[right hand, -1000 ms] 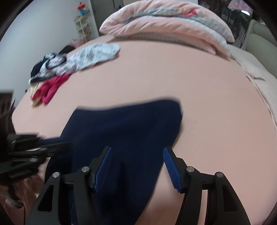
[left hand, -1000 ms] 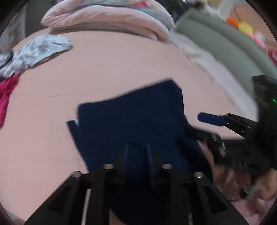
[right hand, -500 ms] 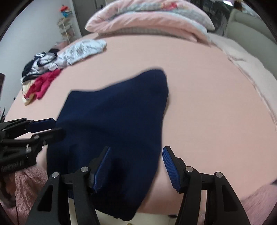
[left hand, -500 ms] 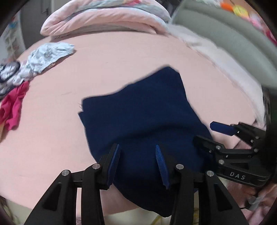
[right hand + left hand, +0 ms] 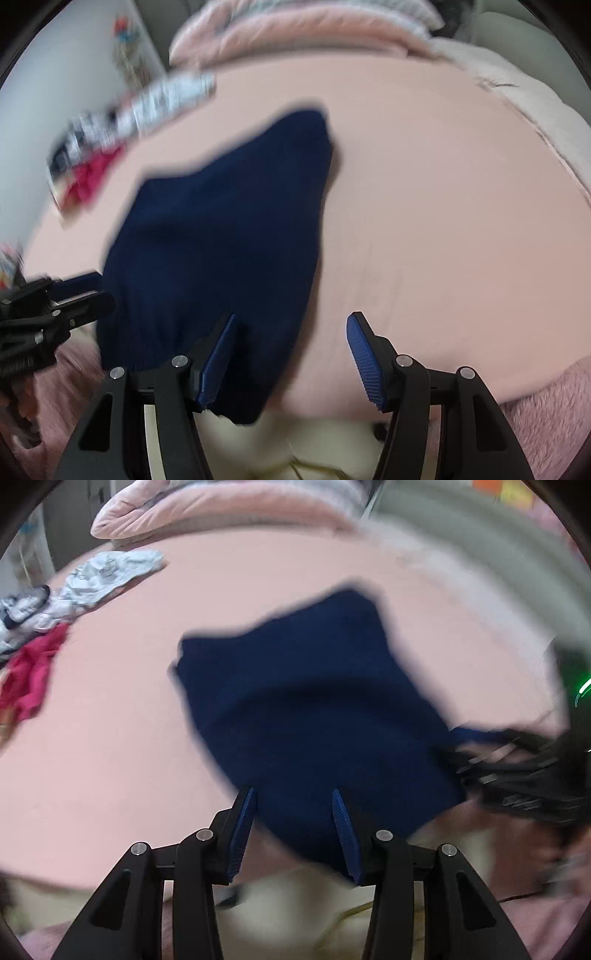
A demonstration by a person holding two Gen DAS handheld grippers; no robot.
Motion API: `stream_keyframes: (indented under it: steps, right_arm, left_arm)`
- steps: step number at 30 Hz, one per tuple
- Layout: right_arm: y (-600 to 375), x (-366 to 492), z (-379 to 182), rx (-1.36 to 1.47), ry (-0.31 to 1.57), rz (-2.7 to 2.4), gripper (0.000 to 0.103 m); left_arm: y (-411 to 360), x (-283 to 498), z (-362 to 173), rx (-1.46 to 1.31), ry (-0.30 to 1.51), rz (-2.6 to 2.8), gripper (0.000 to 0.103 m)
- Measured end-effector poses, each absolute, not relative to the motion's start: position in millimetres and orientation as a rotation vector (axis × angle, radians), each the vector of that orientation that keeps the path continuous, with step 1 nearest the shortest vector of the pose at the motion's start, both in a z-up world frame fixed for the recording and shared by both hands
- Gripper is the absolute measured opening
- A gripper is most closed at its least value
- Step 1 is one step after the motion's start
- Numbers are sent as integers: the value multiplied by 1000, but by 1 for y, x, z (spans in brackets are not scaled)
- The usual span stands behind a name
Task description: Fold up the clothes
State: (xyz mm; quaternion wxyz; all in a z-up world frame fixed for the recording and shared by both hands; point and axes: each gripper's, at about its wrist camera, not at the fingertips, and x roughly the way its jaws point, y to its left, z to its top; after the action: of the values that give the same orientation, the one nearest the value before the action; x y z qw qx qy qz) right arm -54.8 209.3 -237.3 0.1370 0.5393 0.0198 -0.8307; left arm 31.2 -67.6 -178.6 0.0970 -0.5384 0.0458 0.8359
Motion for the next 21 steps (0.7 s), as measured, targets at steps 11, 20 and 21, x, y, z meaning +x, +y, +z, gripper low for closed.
stream_keyframes:
  steps: [11, 20, 21]
  right_arm:
    - [231, -14, -214, 1487, -85, -2370, 60]
    - [213, -29, -220, 1521, 1, -2344, 60]
    - [214, -31, -219, 1520, -25, -2338, 60]
  left_arm:
    - [-105, 52, -164, -1504, -444, 2423, 44]
    - [-110, 52, -182, -1587, -470, 2373, 49]
    - [-114, 52, -182, -1573, -509, 2368, 49]
